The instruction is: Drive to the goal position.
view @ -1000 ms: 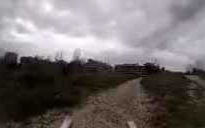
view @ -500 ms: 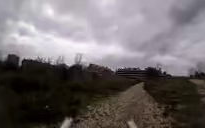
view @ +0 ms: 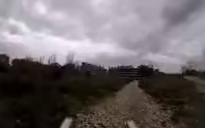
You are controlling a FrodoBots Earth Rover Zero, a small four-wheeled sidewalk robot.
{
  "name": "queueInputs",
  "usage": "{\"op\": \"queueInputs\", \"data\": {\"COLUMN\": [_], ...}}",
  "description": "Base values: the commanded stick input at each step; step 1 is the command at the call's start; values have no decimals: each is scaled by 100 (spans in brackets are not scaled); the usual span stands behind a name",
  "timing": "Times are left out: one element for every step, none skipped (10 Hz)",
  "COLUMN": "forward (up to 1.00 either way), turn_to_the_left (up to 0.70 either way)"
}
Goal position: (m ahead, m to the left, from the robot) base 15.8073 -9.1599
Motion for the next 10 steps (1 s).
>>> {"op": "queueInputs", "data": {"forward": [70, 70, 70, 70, 70, 70, 70, 70, 67, 54], "turn_to_the_left": [0, 0, 0, 0, 0, 0, 0, 0, 0, 0]}}
